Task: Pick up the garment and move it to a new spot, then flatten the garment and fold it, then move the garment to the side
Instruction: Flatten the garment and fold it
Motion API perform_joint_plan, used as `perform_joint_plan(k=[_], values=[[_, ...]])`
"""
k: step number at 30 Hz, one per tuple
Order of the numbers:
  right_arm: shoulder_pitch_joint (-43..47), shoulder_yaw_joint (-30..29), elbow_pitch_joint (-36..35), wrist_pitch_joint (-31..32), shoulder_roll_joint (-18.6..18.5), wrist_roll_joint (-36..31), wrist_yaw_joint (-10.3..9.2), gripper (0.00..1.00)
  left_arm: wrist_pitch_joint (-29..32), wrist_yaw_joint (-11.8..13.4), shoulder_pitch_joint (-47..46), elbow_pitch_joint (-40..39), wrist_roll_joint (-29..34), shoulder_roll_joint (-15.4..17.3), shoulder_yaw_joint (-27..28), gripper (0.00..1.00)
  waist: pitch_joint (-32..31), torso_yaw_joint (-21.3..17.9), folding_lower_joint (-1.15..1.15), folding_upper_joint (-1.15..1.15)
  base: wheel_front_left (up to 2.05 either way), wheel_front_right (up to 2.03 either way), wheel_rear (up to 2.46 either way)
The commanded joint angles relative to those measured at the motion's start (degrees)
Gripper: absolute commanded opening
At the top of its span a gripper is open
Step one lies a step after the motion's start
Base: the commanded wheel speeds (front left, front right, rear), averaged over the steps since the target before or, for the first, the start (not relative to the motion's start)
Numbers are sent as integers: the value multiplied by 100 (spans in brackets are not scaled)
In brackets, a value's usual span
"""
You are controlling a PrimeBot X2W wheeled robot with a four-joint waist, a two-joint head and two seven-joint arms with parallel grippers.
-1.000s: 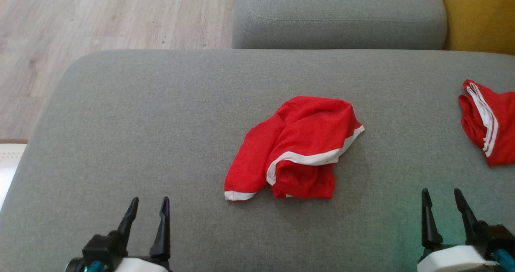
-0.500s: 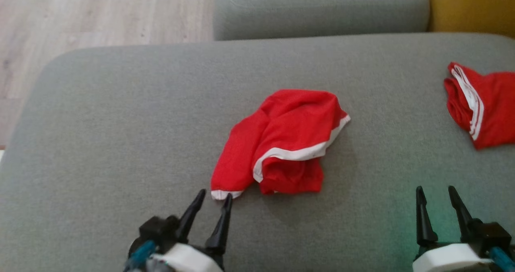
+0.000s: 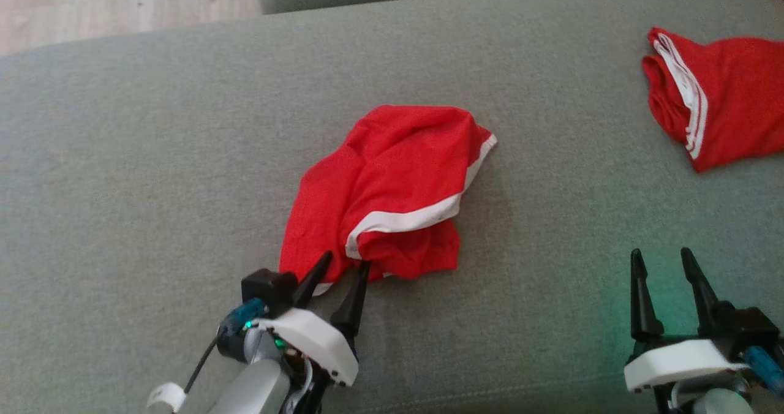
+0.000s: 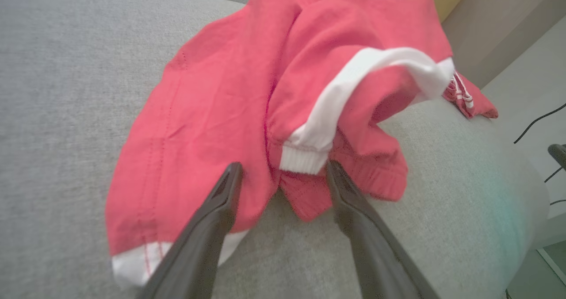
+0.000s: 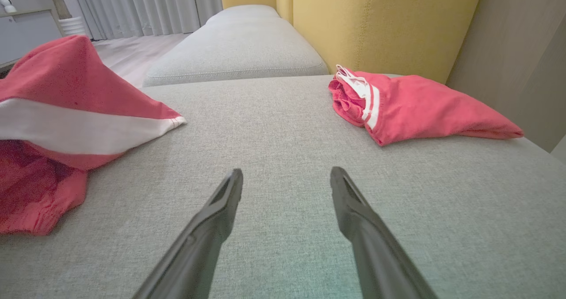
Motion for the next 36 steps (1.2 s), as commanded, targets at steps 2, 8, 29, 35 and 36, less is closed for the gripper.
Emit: perform_joint_plan(k=[2, 8, 29, 35, 36], values=[[-259, 128, -173, -23, -53, -17, -4, 100, -71, 13, -335, -41, -149, -17, 126, 100, 120, -142, 0, 0, 0, 0, 0], [-301, 146, -139, -23, -53, -2, -4, 100, -71, -64, -564, 207, -371, -17, -25, 94, 112, -228, 0, 0, 0, 0, 0], [-57, 21, -32, -23, -53, 51, -4, 100, 113, -353, -902, -597, -531, 380, 132, 0, -407, -132, 0, 0, 0, 0, 0], [31, 57, 9, -23, -53, 108, -4, 100, 1279, -510, -851, -1882, -1164, 1171, 78, 0, -612, -87, 0, 0, 0, 0, 0], [43, 57, 11, -23, -53, 113, -4, 100, 1491, -520, -832, -2152, -1302, 1307, 68, 0, -638, -84, 0, 0, 0, 0, 0]])
